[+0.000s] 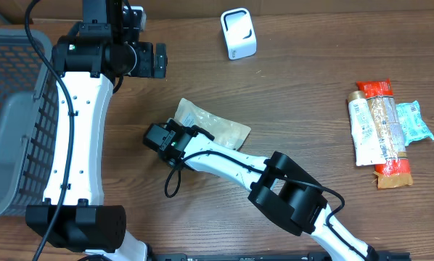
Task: Scan the item barcode
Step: 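Lift the beige bag and turn it over, then raise the beige bag toward the white scanner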
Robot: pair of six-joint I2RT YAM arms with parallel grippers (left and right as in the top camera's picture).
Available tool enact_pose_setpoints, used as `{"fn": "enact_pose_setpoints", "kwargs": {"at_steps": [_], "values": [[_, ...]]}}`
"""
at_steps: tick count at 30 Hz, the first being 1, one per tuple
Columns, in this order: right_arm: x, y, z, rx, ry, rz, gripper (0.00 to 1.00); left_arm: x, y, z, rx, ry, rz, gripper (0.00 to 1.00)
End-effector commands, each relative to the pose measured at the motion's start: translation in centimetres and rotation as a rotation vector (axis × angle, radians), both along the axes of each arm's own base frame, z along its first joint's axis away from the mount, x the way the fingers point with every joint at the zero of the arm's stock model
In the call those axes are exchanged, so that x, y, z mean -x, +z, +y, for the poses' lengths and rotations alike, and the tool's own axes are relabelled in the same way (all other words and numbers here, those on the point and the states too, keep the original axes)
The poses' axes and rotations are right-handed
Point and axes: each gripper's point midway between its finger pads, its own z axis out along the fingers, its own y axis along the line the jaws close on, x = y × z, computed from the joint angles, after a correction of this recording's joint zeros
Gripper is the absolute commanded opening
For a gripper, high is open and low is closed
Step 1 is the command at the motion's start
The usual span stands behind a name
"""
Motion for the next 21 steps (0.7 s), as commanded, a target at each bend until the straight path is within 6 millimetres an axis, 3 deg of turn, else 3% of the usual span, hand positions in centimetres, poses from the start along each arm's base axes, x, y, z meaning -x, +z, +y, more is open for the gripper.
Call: {"fn": "enact_pose_setpoints", "kwargs": {"at_steps": [1,6,7,13,18,21], "values": [[0.6,-0.1,0.5,-0.018,-0.002,0.068,0.04,0.1,1.0,-0.2,-0.015,-0.019,-0.028,1.0],[0.8,4.0,1.6,-0.151,-0.016,0.176,0.04,0.1,1.0,-0.2,-0.014,-0.019,-0.028,0.99],[1.1,6.4,2.1,-0.237,-0.022,0.245,0.04,0.1,1.0,-0.2,-0.015,-0.019,-0.028,1.0],[2.6,14.9,2.2,-0.639,0.006,0.557,0.04,0.1,1.0,-0.2,-0.015,-0.019,-0.028,1.0],[1.8,20.4,-0.5,-0.984,0.085,0.816,0.04,0.1,1.0,-0.2,-0.015,-0.019,-0.028,1.0],[0.5,21.4,-3.1,-1.126,0.1,0.892,0.04,0.1,1.0,-0.2,-0.015,-0.019,-0.028,1.0]]}}
